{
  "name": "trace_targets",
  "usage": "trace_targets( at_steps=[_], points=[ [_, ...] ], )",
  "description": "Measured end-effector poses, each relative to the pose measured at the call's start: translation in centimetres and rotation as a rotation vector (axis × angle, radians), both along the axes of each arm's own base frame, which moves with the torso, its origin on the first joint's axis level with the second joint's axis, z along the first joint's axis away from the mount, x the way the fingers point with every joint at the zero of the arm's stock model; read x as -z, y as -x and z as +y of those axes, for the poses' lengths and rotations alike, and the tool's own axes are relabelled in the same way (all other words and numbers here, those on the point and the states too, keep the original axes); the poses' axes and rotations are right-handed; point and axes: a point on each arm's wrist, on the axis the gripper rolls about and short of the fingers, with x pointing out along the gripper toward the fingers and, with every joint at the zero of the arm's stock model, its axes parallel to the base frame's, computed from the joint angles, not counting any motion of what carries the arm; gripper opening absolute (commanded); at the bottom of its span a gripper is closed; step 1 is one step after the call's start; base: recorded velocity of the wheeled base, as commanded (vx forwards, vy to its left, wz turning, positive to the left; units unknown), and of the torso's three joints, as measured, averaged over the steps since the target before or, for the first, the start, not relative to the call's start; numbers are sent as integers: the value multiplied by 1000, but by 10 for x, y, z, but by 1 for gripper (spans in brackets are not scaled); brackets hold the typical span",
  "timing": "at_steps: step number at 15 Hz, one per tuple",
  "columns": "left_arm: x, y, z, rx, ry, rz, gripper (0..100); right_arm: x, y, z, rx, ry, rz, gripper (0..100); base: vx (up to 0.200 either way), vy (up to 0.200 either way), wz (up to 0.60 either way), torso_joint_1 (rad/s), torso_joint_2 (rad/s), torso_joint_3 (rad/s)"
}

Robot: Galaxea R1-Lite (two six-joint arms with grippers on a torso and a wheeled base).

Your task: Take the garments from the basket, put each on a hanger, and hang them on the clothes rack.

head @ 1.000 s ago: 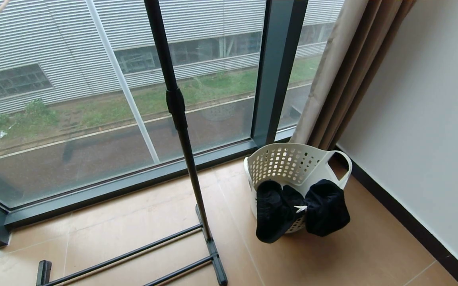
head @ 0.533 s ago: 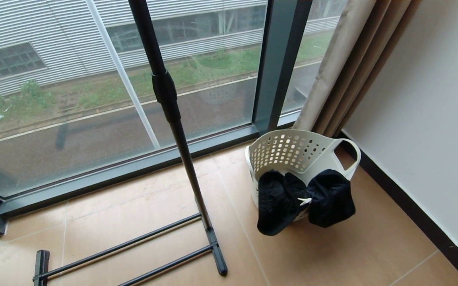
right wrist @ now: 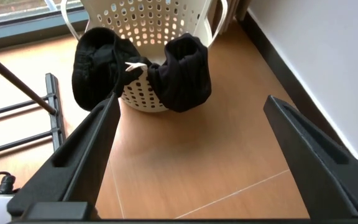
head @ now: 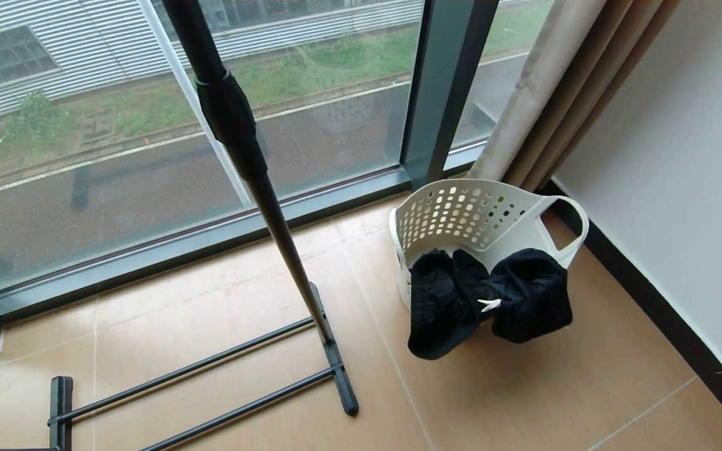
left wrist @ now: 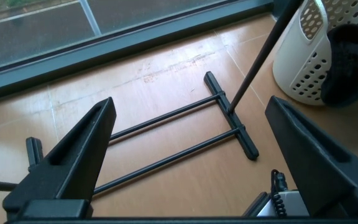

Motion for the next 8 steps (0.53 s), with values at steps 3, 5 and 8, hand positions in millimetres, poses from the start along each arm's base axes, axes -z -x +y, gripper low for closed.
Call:
trace_targets(
  at_steps=[3,5,8],
  points=[
    [0,0,0,0,-2,-1,100,1,0,0,0,22,10,100,0,0,0,1,-1,-185],
    [0,0,0,0,-6,0,100,1,-1,0,-3,32,28,100,0,0,0,7,2,-90],
    [0,0,0,1,-8,-1,100,-3,-7,0,-10,53,147,100,0,0,0,0,0,0]
  ],
)
